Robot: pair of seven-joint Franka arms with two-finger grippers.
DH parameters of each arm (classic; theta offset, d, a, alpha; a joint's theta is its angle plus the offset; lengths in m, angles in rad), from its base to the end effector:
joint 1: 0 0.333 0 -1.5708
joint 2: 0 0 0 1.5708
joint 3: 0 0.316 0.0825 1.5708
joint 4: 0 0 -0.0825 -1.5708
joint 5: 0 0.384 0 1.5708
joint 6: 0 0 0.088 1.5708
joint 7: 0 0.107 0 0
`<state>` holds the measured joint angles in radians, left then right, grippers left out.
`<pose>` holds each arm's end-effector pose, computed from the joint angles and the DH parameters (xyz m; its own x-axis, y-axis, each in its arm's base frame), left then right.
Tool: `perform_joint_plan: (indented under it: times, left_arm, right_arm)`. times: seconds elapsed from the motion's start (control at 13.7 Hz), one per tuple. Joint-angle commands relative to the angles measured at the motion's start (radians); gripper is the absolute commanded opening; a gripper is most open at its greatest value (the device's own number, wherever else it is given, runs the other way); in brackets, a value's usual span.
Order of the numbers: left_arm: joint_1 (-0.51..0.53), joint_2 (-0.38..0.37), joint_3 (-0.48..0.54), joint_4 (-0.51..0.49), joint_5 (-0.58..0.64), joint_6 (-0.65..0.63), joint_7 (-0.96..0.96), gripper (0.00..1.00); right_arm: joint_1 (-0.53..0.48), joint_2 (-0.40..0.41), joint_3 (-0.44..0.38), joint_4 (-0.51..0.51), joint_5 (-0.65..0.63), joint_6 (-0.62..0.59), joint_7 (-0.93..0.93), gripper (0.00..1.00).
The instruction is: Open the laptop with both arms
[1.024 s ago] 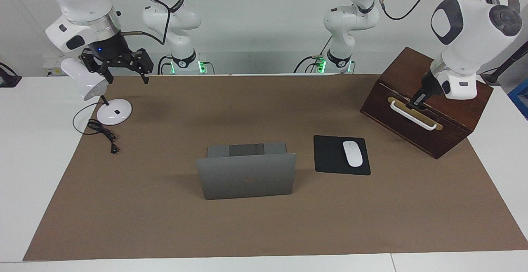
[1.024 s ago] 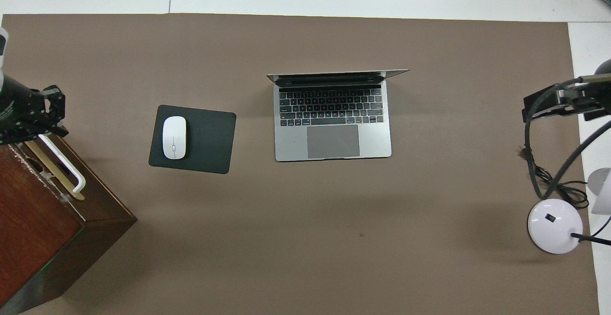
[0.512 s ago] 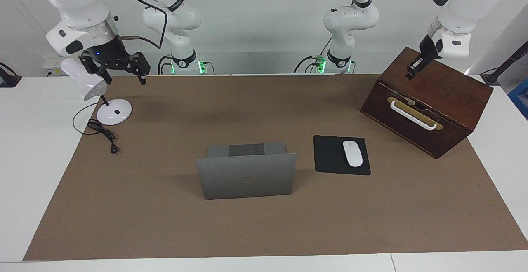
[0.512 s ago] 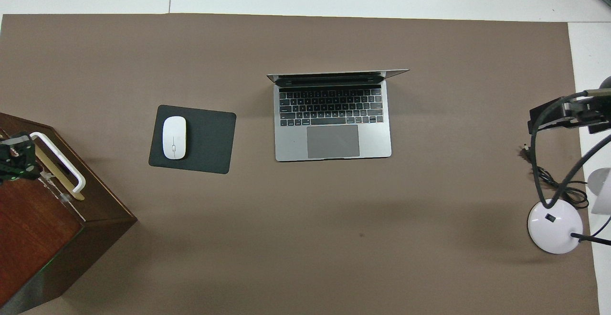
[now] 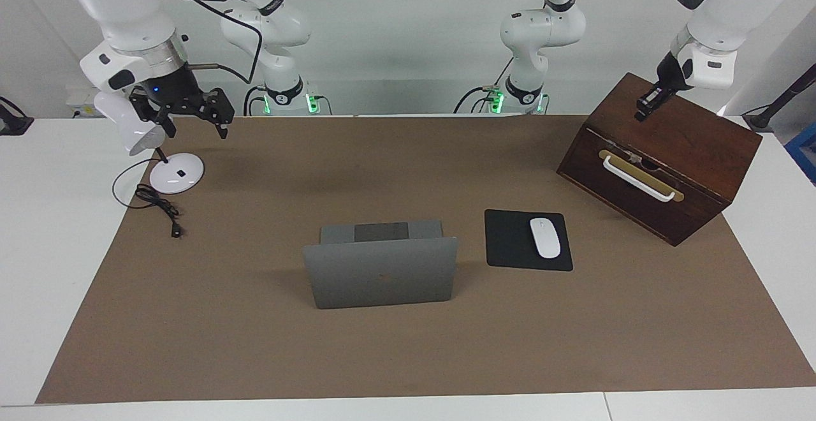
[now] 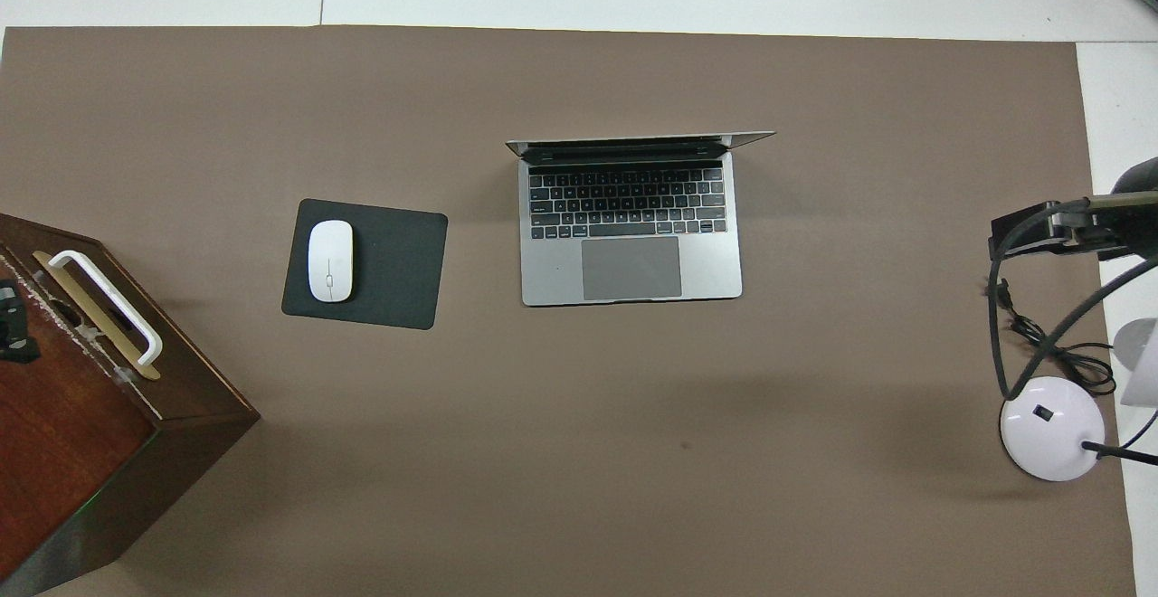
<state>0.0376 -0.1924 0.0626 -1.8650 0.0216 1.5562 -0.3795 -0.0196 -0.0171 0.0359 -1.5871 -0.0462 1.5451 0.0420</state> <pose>0.4831 0.0534 0.5853 0.8823 0.4589 -0.1047 0.4560 -0.8885 -0.0520 0.5463 0.0040 0.6241 0.9994 -0.0269 -0.0229 -0.0257 -0.9985 0.0478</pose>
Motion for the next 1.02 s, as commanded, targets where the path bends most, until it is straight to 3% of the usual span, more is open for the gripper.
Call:
perform_joint_plan:
  times: [0.0,0.15,0.22,0.29,0.37,0.95]
  left_arm:
    - [-0.016,0.056,0.008,0.018,0.018,0.024,0.033,0.0]
    - [-0.018,0.05,0.009,0.018,0.018,0.024,0.03,0.0]
    - [-0.021,0.05,0.01,0.015,0.018,0.028,0.028,0.14]
    - [-0.021,0.05,0.011,0.018,0.018,0.019,0.022,0.45]
    - [-0.022,0.05,0.016,0.023,0.018,0.012,0.022,0.99]
    - [-0.065,0.062,0.0,0.03,0.008,0.146,0.073,1.0]
  right_arm:
    - [-0.017,-0.032,0.001,-0.043,0.057,0.029,-0.01,1.0]
    - [-0.017,-0.032,-0.001,-0.042,0.06,0.029,-0.01,1.0]
    - [-0.017,-0.033,-0.001,-0.042,0.062,0.029,-0.01,1.0]
    - [-0.017,-0.032,-0.001,-0.042,0.062,0.029,-0.01,1.0]
    - [-0.017,-0.033,-0.001,-0.042,0.062,0.029,-0.008,1.0]
    - [-0.017,-0.035,-0.001,-0.039,0.062,0.027,-0.01,1.0]
